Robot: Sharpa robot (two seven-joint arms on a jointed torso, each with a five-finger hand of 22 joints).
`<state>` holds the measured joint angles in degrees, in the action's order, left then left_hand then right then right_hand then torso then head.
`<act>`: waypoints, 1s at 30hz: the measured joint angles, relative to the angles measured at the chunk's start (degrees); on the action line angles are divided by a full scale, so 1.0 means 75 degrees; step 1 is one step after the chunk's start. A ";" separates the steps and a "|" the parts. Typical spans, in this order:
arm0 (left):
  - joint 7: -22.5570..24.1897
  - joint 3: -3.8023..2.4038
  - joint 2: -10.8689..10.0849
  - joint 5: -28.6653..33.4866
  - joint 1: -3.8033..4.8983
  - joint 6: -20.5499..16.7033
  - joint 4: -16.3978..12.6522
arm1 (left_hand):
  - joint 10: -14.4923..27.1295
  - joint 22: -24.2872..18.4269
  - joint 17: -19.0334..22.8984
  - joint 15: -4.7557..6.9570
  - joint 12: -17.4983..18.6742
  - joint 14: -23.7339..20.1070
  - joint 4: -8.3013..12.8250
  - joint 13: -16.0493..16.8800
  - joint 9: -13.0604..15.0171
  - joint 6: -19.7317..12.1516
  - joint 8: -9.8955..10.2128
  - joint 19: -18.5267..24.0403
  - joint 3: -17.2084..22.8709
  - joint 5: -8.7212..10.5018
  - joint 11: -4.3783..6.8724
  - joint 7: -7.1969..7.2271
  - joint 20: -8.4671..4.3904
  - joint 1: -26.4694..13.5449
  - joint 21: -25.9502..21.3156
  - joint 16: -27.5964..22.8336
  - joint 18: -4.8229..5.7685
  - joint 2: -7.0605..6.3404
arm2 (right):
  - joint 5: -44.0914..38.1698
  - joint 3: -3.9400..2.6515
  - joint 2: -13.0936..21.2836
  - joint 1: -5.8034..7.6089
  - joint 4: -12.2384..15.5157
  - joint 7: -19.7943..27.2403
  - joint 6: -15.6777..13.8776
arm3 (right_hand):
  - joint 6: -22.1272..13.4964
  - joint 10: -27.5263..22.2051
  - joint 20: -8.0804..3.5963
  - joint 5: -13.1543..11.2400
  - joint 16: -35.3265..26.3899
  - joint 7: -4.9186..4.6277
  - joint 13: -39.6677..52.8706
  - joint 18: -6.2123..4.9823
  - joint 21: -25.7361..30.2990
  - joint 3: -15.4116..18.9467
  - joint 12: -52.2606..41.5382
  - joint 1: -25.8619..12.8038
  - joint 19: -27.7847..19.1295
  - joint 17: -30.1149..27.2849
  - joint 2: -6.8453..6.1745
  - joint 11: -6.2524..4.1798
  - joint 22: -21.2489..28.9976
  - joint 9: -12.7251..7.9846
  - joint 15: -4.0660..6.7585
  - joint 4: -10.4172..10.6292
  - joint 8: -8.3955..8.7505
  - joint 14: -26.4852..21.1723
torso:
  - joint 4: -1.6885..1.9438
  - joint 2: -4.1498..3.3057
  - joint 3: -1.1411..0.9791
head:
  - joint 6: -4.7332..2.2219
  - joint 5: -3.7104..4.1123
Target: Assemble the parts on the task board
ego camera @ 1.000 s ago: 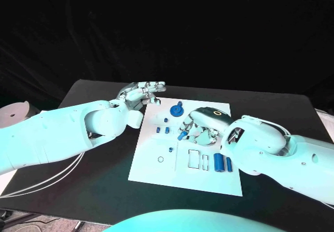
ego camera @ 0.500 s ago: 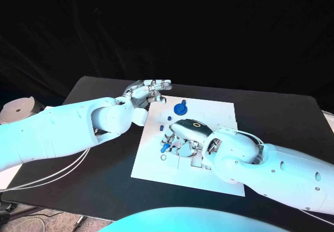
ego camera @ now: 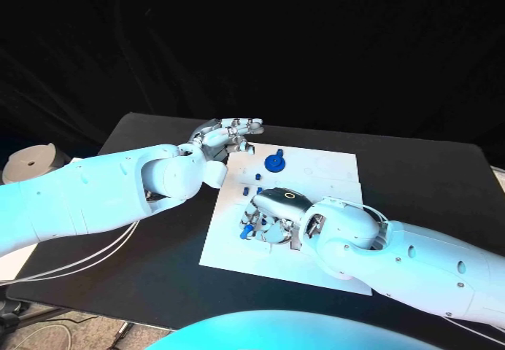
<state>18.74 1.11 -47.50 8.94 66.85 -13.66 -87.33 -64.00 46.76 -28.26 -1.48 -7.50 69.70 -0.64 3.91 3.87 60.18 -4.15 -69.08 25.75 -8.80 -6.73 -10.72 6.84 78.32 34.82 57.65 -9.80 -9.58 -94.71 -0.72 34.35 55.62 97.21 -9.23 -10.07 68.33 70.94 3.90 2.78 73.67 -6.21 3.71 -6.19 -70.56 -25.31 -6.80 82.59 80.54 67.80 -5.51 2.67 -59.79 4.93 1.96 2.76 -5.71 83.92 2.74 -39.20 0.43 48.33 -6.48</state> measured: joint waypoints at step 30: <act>-0.0016 0.0000 -0.0023 0.0000 0.0000 0.0005 0.0022 | 0.0028 -0.0013 0.0020 -0.0001 -0.0063 -0.0001 0.0022 0.0000 0.0000 0.0000 0.0000 0.0000 -0.0022 0.0000 0.0028 0.0000 0.0000 0.0000 0.0000 0.0036 0.0000 0.0000 | -0.0501 0.0001 0.0039 -0.0010 -0.0001 -0.0321 0.0340 | -0.0047 0.0001 0.0000 -0.0020 0.0000 -0.0047 0.0007 0.0000 0.0000 0.0006 0.0029 -0.0036 0.0000 -0.0003 0.0037 0.0029 0.0007 0.0053 0.0000 -0.0003 0.0049 0.0000 | -0.0008 0.0000 0.0001 | 0.0052 -0.0013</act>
<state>18.62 1.11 -47.67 8.94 66.85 -13.62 -87.17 -63.79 46.66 -28.11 -1.48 -7.98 69.70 -0.48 3.91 3.87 60.18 -4.15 -69.08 25.58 -8.80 -6.52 -10.72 6.84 78.32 34.82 57.92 -9.80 -9.58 -98.47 -0.71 34.64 55.54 97.20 -11.64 -7.52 67.98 70.95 3.91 2.62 73.67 -6.56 3.77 -6.19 -70.56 -25.26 -6.59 82.32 80.53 67.78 -5.23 2.89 -59.74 5.33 1.96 2.73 -5.34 83.92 2.68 -39.20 0.44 48.72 -6.58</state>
